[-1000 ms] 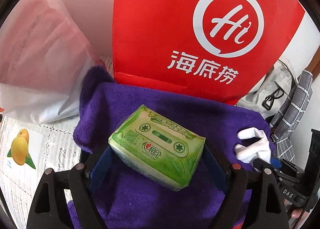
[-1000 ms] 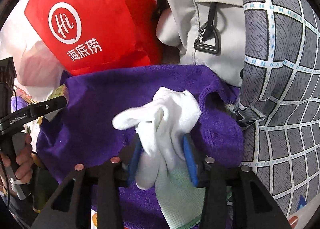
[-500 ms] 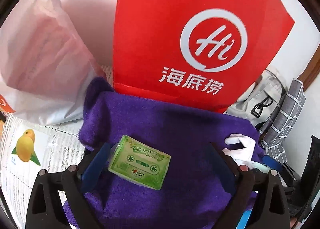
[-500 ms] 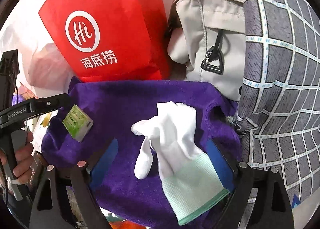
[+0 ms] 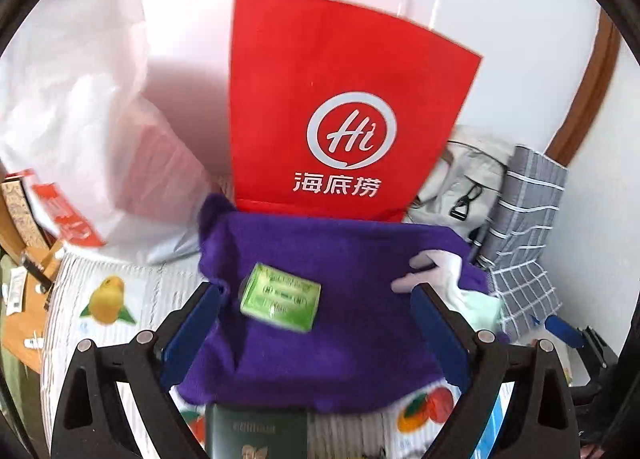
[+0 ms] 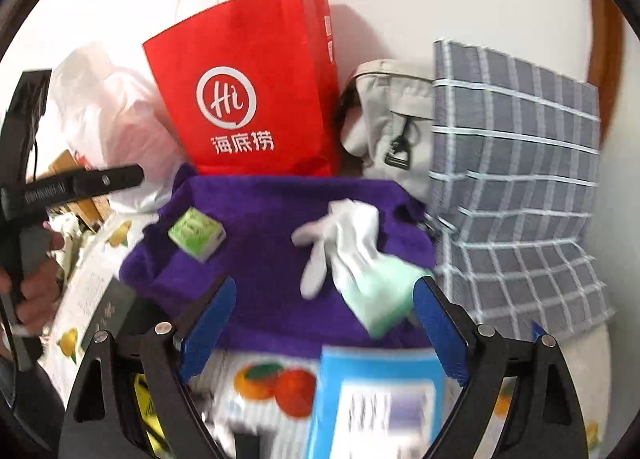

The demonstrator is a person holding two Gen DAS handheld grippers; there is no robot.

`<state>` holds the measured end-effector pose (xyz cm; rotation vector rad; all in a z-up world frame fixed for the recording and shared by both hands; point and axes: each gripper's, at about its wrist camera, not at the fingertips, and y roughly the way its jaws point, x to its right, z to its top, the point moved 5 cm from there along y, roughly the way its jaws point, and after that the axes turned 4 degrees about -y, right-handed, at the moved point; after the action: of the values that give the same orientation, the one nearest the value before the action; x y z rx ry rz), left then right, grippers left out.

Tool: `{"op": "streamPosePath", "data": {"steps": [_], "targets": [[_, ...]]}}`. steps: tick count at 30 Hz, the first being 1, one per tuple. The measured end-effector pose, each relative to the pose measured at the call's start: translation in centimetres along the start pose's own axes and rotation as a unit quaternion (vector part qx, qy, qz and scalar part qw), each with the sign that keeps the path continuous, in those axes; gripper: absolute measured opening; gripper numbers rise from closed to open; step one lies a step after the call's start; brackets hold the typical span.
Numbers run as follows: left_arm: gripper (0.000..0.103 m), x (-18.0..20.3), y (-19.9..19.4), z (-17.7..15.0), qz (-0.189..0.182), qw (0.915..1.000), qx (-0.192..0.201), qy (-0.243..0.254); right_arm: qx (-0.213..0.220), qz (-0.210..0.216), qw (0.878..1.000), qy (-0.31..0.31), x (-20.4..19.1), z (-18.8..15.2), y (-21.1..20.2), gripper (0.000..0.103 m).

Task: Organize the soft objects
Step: 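Withdraw both open tools from the towel back over the bed, then grasp the green snack packet with the right tool while the left grasps the white sponge block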

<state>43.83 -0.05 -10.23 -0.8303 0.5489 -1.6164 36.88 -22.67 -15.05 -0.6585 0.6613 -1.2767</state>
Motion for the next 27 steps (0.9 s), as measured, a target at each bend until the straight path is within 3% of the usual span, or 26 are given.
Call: {"op": "streamPosePath", "data": {"steps": [2, 5, 9, 15, 21, 27], "targets": [[0.096, -0.1, -1.7, -1.3, 0.009, 0.9999, 0.005, 0.003, -0.008, -0.016, 1.000, 0.007, -0.1, -1.4, -1.3, 0.090], [0.096, -0.6, -4.4, -3.8, 0.016, 0.9999, 0.005, -0.002, -0.030, 0.003, 0.999, 0.024, -0.2, -4.1, -3.0, 0.089], [0.095, -1.7, -7.8, -7.6, 0.025, 0.9996, 0.009, -0.005, -0.035, -0.012, 0.999, -0.002, -0.7, -8.6, -6.6, 0.089], [0.096, -2.6, -10.8, -13.2, 0.036, 0.9990, 0.003, -0.026, -0.035, 0.006, 0.999, 0.000, -1.0, -14.6, -10.0, 0.089], [0.096, -2.9, -11.4, -18.5, 0.041, 0.9983, -0.010, -0.039, -0.063, 0.018, 0.998, -0.002, -1.3, -19.9, -9.0, 0.088], [0.095, -3.8, -11.1, -22.4, 0.062, 0.9961, -0.037, -0.050, -0.082, 0.034, 0.996, -0.022, -2.1, -22.1, -7.0, 0.079]]}}
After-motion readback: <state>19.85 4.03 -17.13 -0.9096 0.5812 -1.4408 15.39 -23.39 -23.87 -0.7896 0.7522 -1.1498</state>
